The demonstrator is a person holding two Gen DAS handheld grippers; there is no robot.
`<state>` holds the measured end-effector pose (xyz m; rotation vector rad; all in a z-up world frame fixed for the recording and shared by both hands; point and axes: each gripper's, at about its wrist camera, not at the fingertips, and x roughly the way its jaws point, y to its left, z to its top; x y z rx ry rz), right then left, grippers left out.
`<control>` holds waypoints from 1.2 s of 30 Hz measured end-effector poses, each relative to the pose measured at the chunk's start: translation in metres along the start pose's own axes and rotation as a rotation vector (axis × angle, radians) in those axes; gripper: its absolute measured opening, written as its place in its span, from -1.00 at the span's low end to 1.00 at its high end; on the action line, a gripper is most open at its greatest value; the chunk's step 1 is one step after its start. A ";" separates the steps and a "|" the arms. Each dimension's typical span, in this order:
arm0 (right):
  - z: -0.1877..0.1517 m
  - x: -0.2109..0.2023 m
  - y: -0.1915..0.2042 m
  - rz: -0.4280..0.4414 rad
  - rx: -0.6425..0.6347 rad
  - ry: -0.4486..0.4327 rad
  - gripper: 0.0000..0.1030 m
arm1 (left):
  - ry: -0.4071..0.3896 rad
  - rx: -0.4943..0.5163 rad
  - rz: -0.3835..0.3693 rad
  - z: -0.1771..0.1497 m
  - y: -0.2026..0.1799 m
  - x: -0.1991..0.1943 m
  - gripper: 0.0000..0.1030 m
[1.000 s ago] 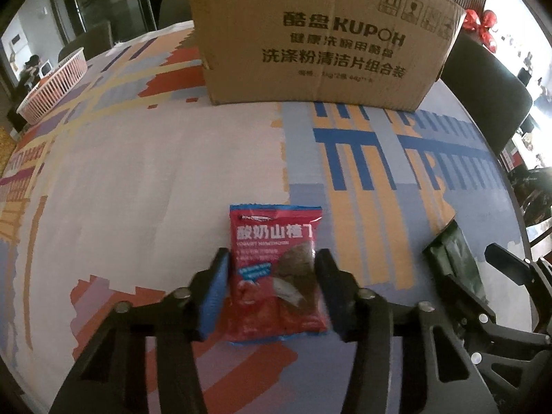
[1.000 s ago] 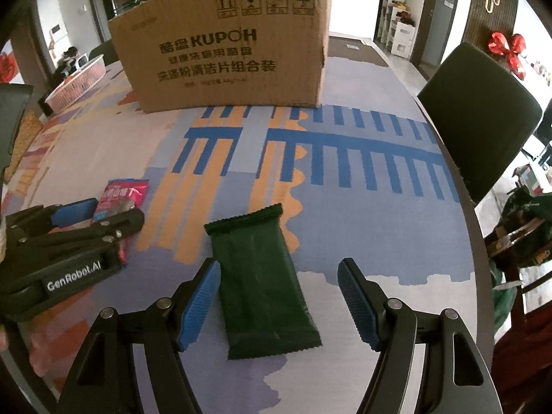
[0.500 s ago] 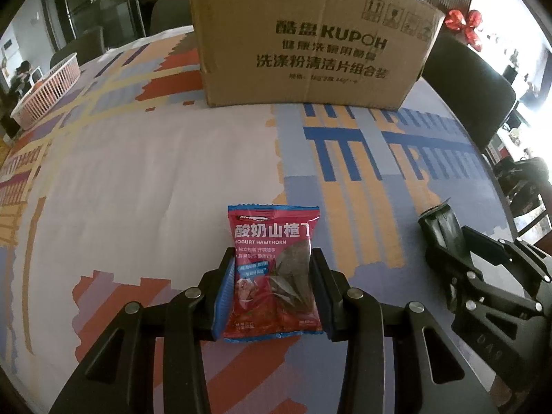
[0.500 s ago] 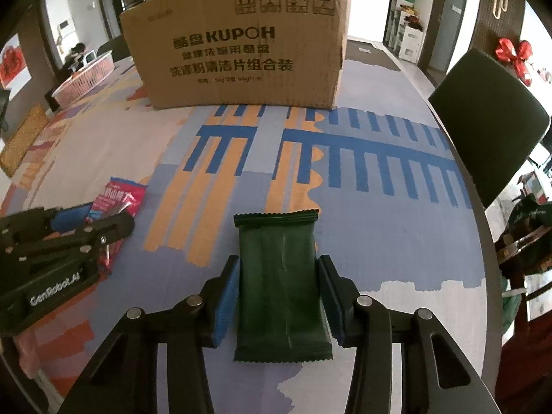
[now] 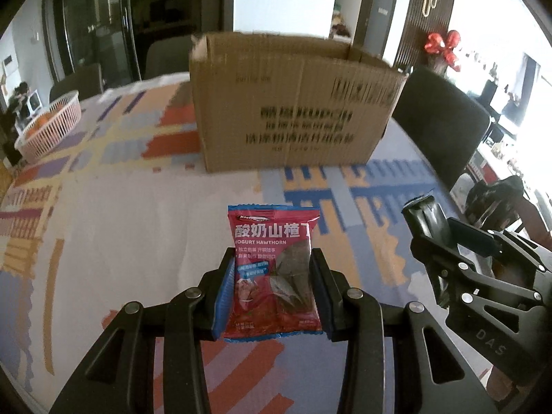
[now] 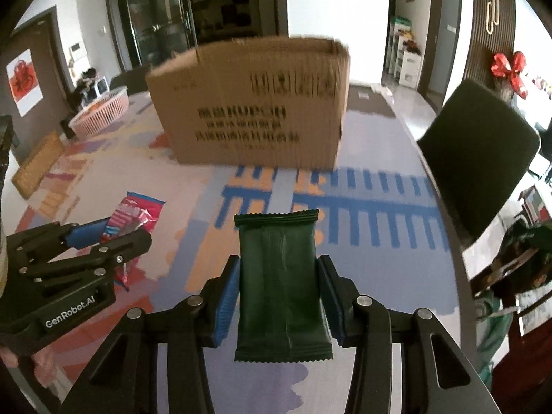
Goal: Organize snacks
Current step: 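Carry the red bag with the left gripper while the right carries the green packet over the box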
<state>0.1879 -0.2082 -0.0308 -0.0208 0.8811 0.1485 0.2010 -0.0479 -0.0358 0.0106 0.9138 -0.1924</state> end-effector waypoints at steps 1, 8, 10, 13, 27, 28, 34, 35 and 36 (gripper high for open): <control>0.004 -0.004 0.001 0.002 0.000 -0.015 -0.12 | -0.011 0.002 -0.004 0.004 0.000 -0.003 -0.21; 0.030 -0.024 0.005 0.012 -0.004 -0.106 -0.12 | -0.097 0.012 -0.017 0.030 0.003 -0.027 -0.21; 0.039 -0.029 0.006 0.013 -0.005 -0.132 -0.12 | -0.126 0.019 -0.011 0.039 0.003 -0.034 -0.21; 0.052 -0.037 0.008 0.013 -0.005 -0.168 -0.12 | -0.166 0.028 -0.004 0.052 0.004 -0.043 -0.21; 0.121 -0.043 0.010 0.030 -0.011 -0.269 -0.12 | -0.276 0.068 0.008 0.116 0.017 -0.057 -0.21; 0.125 -0.043 0.010 0.029 -0.013 -0.275 -0.12 | -0.280 0.067 0.007 0.122 0.019 -0.057 -0.21; 0.156 -0.040 0.012 0.018 -0.026 -0.297 -0.12 | -0.282 0.072 0.013 0.149 0.027 -0.048 -0.21; 0.161 -0.038 0.012 0.017 -0.027 -0.297 -0.12 | -0.279 0.071 0.009 0.155 0.029 -0.045 -0.21; 0.163 -0.037 0.012 0.016 -0.029 -0.298 -0.12 | -0.275 0.068 0.005 0.159 0.030 -0.041 -0.21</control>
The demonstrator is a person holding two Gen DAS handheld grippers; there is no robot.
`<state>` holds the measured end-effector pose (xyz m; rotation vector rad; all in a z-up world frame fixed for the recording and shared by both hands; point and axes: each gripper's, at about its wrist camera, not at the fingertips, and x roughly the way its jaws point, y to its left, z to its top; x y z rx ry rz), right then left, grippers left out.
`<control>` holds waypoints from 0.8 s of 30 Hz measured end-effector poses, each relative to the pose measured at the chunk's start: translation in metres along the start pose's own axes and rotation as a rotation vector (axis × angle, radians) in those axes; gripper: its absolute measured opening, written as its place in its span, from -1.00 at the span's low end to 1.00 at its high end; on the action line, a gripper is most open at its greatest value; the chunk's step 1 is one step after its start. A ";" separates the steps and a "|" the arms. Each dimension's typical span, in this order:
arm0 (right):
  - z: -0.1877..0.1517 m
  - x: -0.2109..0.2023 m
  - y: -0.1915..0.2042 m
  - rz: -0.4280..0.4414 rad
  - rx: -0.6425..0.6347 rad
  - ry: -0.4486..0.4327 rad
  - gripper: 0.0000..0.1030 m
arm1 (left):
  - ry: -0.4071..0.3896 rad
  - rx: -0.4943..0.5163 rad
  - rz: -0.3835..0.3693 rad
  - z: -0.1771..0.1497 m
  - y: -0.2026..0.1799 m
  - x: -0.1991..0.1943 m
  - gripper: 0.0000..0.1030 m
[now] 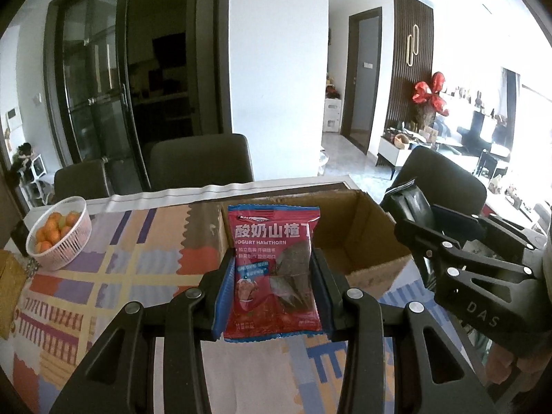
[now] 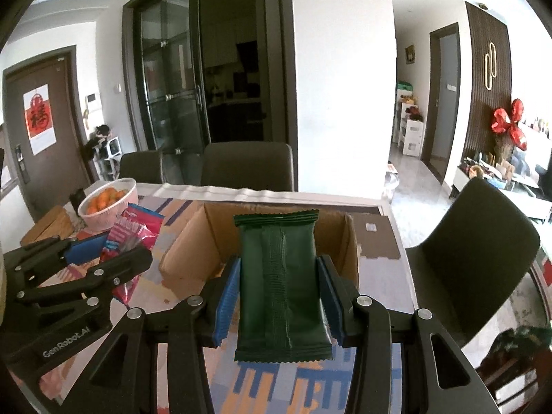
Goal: Organize snacks
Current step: 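Carry the red bag with the left gripper while the right carries the green packet over the box, then open the left gripper over the box while the right opens, dropping the green packet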
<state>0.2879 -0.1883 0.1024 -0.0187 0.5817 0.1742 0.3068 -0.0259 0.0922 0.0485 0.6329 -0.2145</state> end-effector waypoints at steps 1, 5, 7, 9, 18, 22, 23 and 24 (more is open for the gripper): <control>0.004 0.003 0.000 -0.002 -0.006 -0.001 -0.12 | 0.005 -0.001 -0.002 0.002 0.001 0.003 -0.21; 0.013 0.017 0.002 -0.012 -0.034 0.013 -0.12 | 0.041 -0.001 -0.009 0.013 0.006 0.024 -0.21; 0.017 0.024 0.002 -0.020 -0.048 0.022 -0.12 | 0.059 -0.001 -0.014 0.017 0.007 0.034 -0.21; 0.022 0.032 0.000 -0.026 -0.054 0.036 -0.12 | 0.083 -0.004 -0.021 0.020 0.008 0.045 -0.21; 0.038 0.075 -0.010 -0.052 -0.073 0.128 -0.12 | 0.166 0.010 -0.033 0.028 0.009 0.082 -0.21; 0.040 0.088 -0.009 -0.066 -0.088 0.152 -0.12 | 0.200 0.005 -0.023 0.028 0.012 0.094 -0.20; 0.040 0.091 -0.009 -0.066 -0.090 0.159 -0.12 | 0.204 0.007 -0.014 0.028 0.012 0.097 -0.18; 0.040 0.093 -0.008 -0.069 -0.092 0.170 -0.12 | 0.207 0.009 -0.003 0.028 0.012 0.098 -0.11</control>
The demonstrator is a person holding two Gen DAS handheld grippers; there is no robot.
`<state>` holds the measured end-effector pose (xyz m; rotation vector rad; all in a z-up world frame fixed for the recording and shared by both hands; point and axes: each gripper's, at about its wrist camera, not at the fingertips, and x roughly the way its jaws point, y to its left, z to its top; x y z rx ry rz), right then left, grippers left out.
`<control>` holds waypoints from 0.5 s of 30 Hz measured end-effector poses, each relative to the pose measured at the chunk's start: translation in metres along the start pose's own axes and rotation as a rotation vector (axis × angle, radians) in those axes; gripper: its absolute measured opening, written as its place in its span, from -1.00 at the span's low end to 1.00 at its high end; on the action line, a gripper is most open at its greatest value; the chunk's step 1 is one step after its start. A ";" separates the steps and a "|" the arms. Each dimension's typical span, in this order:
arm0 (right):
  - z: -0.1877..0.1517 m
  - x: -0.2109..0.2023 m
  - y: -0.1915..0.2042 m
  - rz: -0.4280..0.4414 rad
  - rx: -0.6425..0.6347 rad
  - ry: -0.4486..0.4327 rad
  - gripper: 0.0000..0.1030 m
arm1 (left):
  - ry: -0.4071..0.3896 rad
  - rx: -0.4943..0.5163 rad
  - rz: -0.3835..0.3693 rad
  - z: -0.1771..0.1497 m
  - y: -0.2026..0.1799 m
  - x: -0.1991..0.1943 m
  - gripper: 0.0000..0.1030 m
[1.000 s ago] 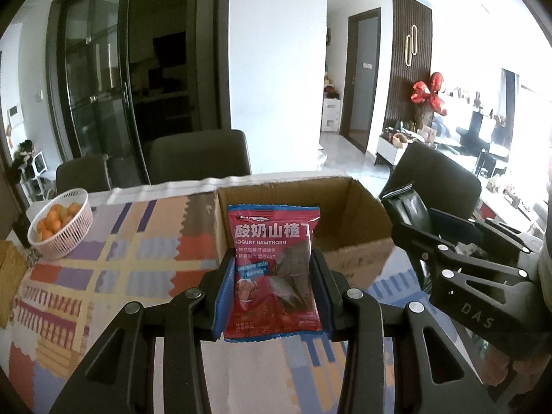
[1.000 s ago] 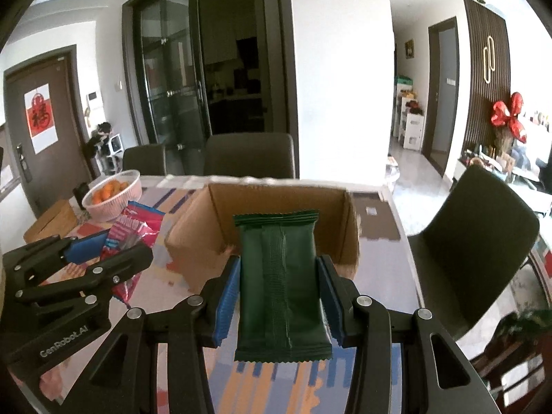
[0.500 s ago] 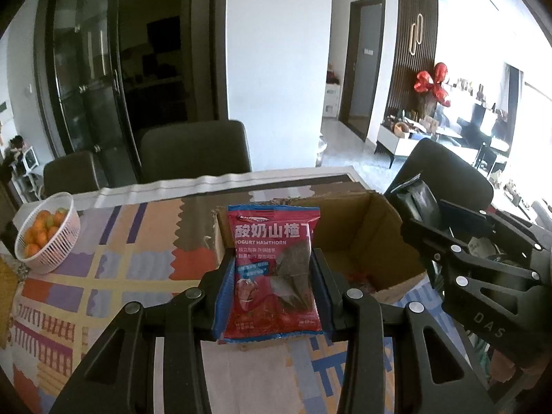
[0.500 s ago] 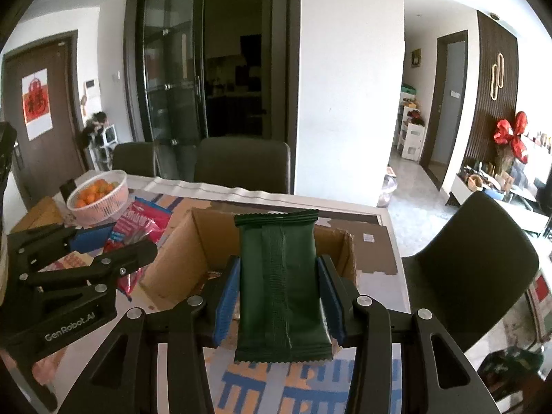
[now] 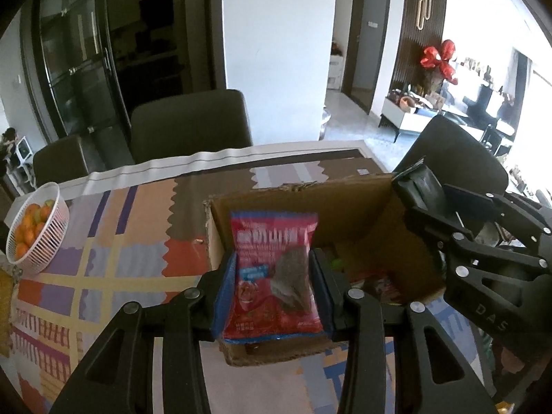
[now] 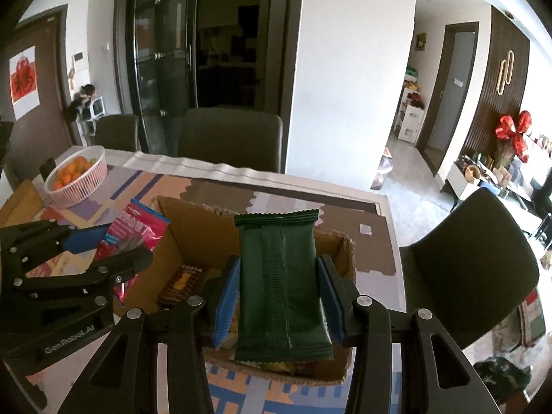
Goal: Organize snacks
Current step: 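Open the left gripper over the box while the right opens, dropping the green packet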
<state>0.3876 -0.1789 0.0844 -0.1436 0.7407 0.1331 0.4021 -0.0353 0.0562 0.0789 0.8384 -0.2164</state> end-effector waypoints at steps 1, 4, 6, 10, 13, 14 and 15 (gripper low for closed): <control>0.001 0.003 0.000 0.002 -0.003 0.010 -0.11 | 0.000 0.000 0.005 0.000 0.001 0.000 -0.02; 0.001 0.005 0.002 -0.017 -0.012 0.028 0.15 | -0.016 0.002 0.015 -0.004 0.002 -0.005 0.19; -0.002 0.001 0.002 -0.033 -0.013 0.022 0.26 | -0.037 0.013 0.043 -0.008 0.000 -0.014 0.25; -0.012 -0.014 0.004 -0.064 -0.019 -0.006 0.36 | -0.094 0.040 0.102 -0.019 -0.004 -0.036 0.41; -0.023 -0.032 0.004 -0.080 -0.012 -0.039 0.43 | -0.139 0.055 0.138 -0.030 -0.009 -0.056 0.48; -0.028 -0.038 0.004 -0.082 -0.012 -0.050 0.44 | -0.154 0.055 0.147 -0.034 -0.010 -0.063 0.51; -0.030 -0.042 0.004 -0.083 -0.009 -0.058 0.46 | -0.175 0.055 0.156 -0.039 -0.013 -0.072 0.56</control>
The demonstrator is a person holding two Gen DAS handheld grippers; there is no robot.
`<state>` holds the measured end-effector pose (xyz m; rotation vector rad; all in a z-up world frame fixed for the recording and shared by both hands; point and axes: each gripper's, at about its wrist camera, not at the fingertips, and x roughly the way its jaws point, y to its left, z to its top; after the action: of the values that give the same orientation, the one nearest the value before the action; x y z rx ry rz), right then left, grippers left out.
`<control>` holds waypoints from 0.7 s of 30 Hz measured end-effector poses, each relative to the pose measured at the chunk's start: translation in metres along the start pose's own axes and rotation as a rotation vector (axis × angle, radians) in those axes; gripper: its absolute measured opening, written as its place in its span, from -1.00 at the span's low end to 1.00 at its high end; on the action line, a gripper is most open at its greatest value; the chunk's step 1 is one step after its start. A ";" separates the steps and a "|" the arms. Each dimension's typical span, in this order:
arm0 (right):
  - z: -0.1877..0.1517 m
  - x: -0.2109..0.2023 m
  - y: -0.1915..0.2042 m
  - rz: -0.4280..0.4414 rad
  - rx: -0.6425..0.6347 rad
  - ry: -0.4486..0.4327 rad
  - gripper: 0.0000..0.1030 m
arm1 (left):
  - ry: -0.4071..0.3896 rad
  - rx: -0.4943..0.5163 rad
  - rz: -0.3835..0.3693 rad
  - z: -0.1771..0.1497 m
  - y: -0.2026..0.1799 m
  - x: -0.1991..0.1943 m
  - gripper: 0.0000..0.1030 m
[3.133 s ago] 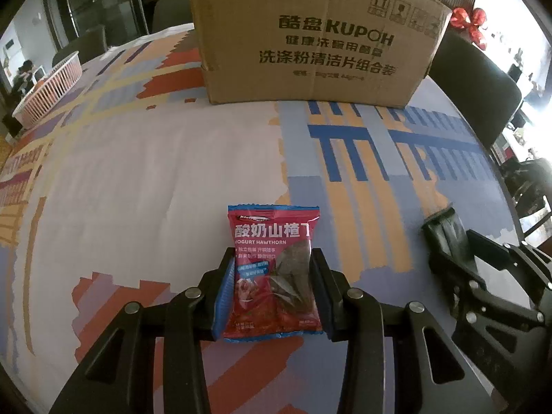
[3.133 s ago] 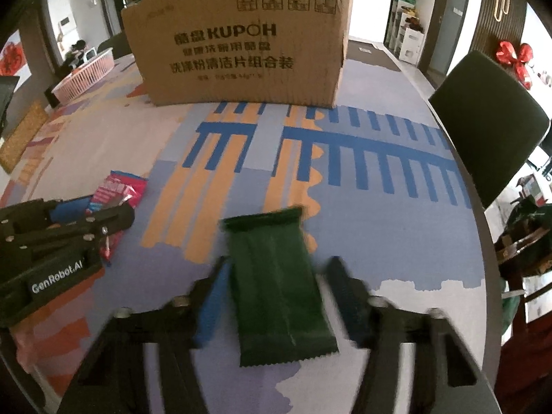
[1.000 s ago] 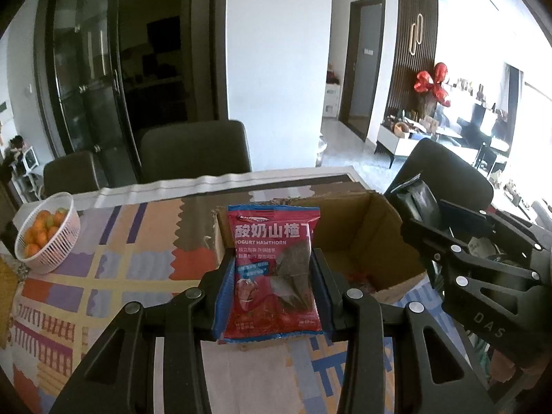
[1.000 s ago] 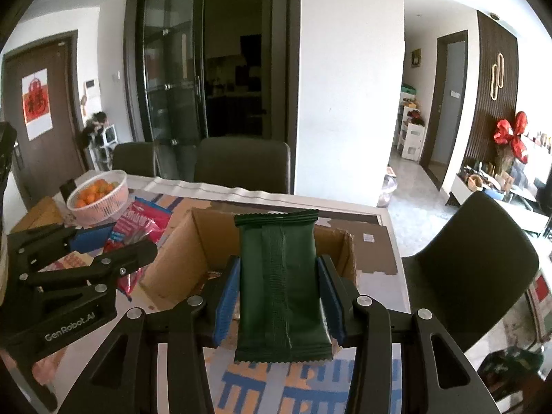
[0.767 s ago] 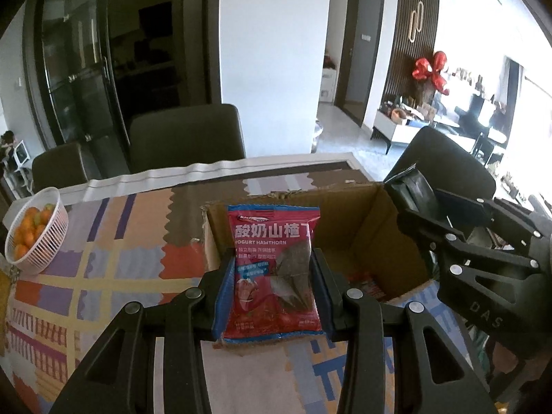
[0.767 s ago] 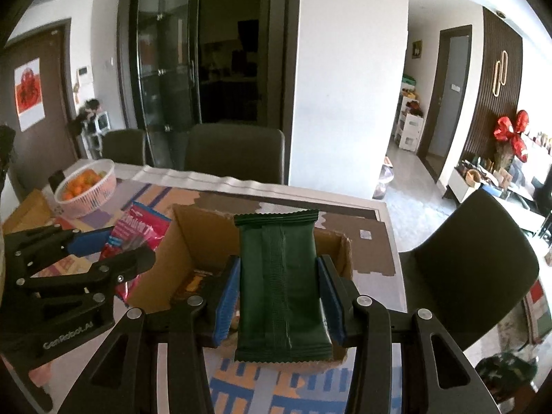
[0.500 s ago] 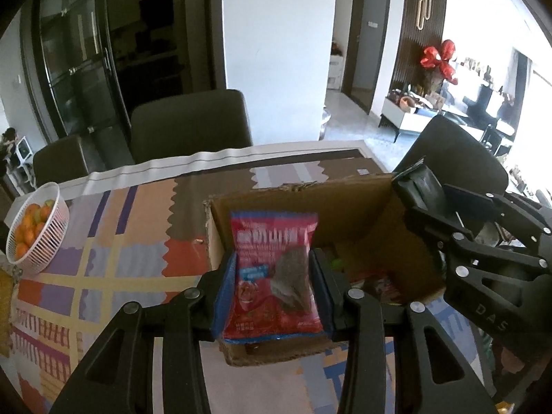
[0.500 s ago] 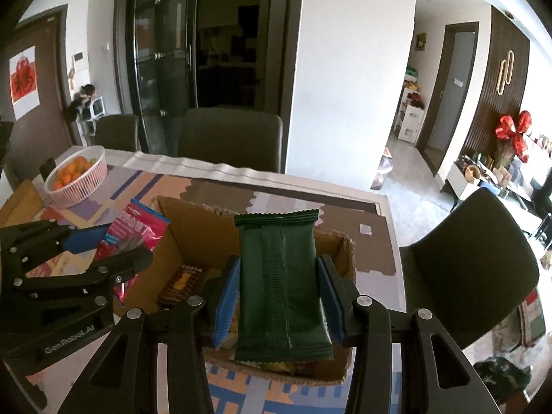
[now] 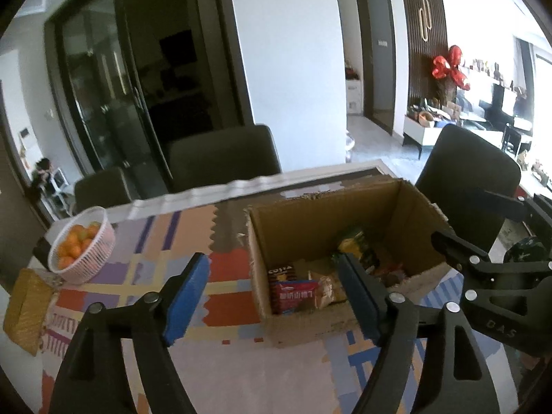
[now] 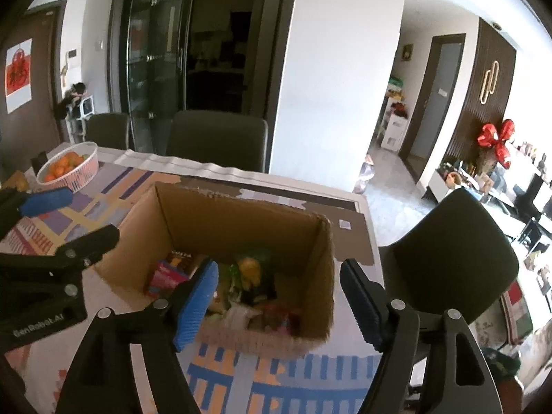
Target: Organize snacks
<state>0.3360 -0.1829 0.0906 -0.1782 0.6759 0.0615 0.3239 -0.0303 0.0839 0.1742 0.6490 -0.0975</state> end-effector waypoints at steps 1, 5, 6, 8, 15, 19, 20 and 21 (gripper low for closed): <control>-0.005 -0.007 -0.001 -0.001 0.006 -0.007 0.48 | -0.011 -0.001 0.003 -0.002 -0.001 -0.006 0.59; -0.022 -0.033 -0.005 -0.001 0.040 -0.036 0.51 | -0.050 -0.011 0.003 -0.014 -0.002 -0.034 0.68; -0.026 -0.040 -0.006 -0.004 0.048 -0.041 0.53 | -0.055 -0.011 -0.002 -0.017 -0.003 -0.040 0.70; -0.035 -0.053 -0.008 -0.010 0.063 -0.054 0.60 | -0.063 -0.019 -0.007 -0.023 -0.004 -0.052 0.72; -0.067 -0.098 -0.007 -0.022 0.099 -0.102 0.74 | -0.099 -0.047 -0.018 -0.053 -0.009 -0.095 0.88; -0.087 -0.123 -0.004 -0.025 0.113 -0.130 0.81 | -0.120 -0.059 -0.009 -0.073 -0.011 -0.117 0.97; -0.092 -0.128 -0.003 -0.024 0.117 -0.134 0.81 | -0.126 -0.063 -0.003 -0.078 -0.010 -0.122 0.98; -0.095 -0.132 -0.002 -0.024 0.119 -0.135 0.81 | -0.129 -0.066 0.000 -0.083 -0.010 -0.127 0.99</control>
<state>0.1751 -0.2025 0.1007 -0.0670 0.5412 0.0097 0.1729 -0.0202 0.0950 0.1030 0.5229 -0.0859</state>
